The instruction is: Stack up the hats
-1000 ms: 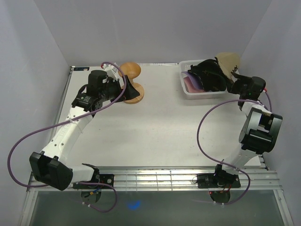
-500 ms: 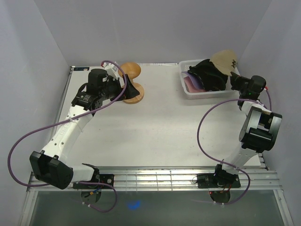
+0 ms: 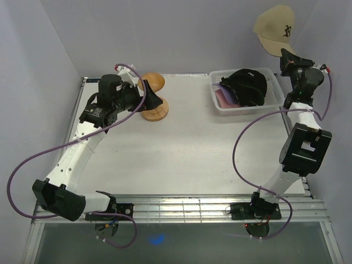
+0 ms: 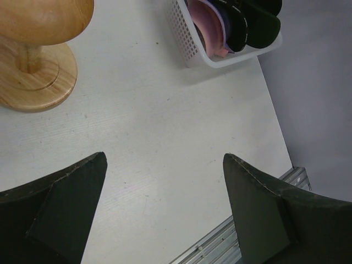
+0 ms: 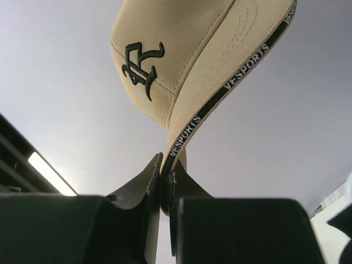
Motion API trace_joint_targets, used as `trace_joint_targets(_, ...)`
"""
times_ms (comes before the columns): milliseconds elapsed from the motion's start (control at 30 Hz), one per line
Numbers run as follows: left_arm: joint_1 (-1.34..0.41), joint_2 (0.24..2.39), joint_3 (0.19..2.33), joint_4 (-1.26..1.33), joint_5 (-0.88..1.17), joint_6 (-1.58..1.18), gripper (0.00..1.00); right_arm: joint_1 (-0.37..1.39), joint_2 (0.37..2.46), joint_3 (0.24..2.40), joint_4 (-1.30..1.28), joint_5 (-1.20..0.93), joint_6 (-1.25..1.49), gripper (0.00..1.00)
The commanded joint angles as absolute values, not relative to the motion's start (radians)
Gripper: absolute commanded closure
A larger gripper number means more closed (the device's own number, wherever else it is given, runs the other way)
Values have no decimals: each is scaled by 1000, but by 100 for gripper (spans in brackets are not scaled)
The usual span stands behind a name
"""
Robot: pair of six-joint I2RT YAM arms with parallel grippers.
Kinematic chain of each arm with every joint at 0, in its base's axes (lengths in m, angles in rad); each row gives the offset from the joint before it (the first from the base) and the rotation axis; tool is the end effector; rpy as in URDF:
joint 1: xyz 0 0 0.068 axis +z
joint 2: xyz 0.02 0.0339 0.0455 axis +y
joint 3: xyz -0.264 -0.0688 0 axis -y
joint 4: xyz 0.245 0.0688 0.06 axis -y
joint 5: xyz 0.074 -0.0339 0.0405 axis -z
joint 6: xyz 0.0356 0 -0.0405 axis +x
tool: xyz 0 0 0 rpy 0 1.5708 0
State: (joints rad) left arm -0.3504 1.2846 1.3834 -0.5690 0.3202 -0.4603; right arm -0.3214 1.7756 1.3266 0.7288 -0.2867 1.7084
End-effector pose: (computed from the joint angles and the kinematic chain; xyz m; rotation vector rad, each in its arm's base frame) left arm 0.2586 -0.1065 0.4018 0.0928 2.1166 -0.8229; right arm 0.4058 -0.1245 0.3496 1.0533 0.9719 1.3510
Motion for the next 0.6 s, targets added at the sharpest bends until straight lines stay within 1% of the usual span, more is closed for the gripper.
trace_joint_targets(0, -353, 1267, 1442, -581, 293, -451, 3, -285, 1758, 1394, 847, -324, 1686, 92)
trace_joint_targets(200, -353, 1256, 1564, -592, 235, -500, 4, -167, 1721, 1433, 863, -351, 1614, 92)
trace_joint_targets(300, -353, 1250, 1646, -589, 209, -532, 4, -63, 1730, 1468, 879, -351, 1576, 92)
trace_joint_targets(433, -353, 1239, 1715, -581, 170, -589, 4, 151, 1762, 1552, 827, -344, 1488, 92)
trace_joint_targets(567, -353, 1238, 1755, -580, 130, -610, 4, 317, 1804, 1597, 778, -310, 1407, 92)
